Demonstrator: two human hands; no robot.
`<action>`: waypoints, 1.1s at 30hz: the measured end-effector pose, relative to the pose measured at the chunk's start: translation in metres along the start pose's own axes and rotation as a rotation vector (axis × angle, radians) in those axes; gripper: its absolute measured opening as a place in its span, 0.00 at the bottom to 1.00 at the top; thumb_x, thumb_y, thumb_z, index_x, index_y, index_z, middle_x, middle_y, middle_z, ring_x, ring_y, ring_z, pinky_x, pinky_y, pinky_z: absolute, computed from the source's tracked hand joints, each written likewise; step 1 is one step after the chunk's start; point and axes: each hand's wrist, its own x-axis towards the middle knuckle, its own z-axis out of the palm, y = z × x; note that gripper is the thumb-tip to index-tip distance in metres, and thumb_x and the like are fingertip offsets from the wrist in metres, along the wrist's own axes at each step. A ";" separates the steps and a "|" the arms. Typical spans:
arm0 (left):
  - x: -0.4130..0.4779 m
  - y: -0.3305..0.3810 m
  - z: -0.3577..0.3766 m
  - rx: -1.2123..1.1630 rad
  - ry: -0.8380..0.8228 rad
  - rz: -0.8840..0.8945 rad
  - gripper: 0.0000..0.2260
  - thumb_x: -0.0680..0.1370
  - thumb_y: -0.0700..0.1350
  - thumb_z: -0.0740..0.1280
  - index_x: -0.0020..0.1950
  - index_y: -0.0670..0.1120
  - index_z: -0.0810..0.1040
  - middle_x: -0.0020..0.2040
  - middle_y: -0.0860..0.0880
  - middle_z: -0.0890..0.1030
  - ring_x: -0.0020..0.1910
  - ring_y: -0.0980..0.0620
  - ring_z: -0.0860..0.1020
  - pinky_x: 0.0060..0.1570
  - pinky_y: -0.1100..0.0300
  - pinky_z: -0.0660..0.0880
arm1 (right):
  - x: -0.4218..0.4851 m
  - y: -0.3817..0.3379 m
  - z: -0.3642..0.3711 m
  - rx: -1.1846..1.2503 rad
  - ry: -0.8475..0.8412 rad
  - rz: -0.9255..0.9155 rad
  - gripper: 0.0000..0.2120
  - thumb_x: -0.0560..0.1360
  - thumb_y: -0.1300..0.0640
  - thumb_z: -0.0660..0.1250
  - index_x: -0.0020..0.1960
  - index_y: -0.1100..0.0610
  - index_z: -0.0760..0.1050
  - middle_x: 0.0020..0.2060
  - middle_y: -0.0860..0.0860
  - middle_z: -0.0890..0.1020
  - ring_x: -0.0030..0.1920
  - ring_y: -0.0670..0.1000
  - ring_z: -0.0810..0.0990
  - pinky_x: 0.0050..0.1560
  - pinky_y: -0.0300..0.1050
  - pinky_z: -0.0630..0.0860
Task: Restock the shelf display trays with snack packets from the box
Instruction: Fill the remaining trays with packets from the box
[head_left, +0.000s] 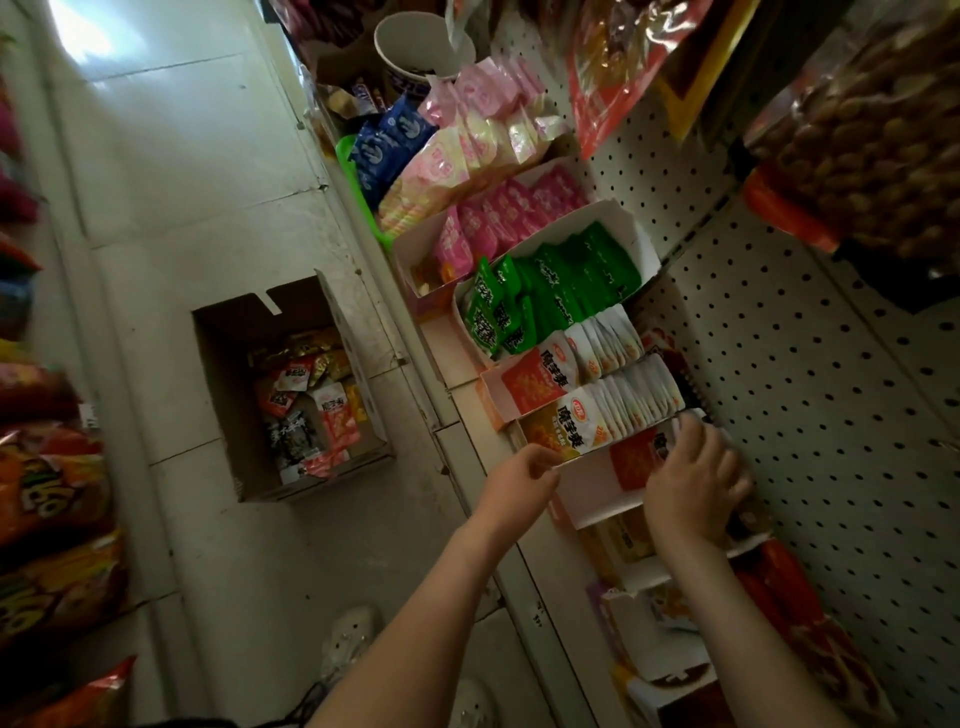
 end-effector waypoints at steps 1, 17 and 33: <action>-0.002 0.000 -0.007 -0.013 0.025 0.015 0.10 0.81 0.45 0.61 0.59 0.51 0.77 0.53 0.52 0.80 0.52 0.56 0.78 0.52 0.61 0.75 | -0.004 -0.005 -0.001 0.038 0.046 -0.027 0.27 0.67 0.68 0.67 0.65 0.61 0.67 0.62 0.65 0.72 0.59 0.65 0.72 0.59 0.63 0.66; 0.003 -0.146 -0.288 -0.020 0.506 -0.182 0.07 0.82 0.44 0.60 0.57 0.53 0.73 0.48 0.52 0.80 0.42 0.56 0.79 0.39 0.61 0.77 | -0.047 -0.307 0.057 0.466 -0.440 -0.507 0.25 0.73 0.64 0.69 0.68 0.60 0.67 0.60 0.55 0.75 0.60 0.53 0.76 0.60 0.44 0.73; 0.225 -0.370 -0.337 0.079 0.350 -0.250 0.23 0.81 0.42 0.59 0.76 0.48 0.60 0.68 0.41 0.72 0.60 0.44 0.76 0.55 0.56 0.76 | -0.007 -0.456 0.450 0.308 -1.139 -0.218 0.28 0.75 0.56 0.69 0.71 0.62 0.64 0.66 0.59 0.73 0.64 0.57 0.74 0.64 0.49 0.72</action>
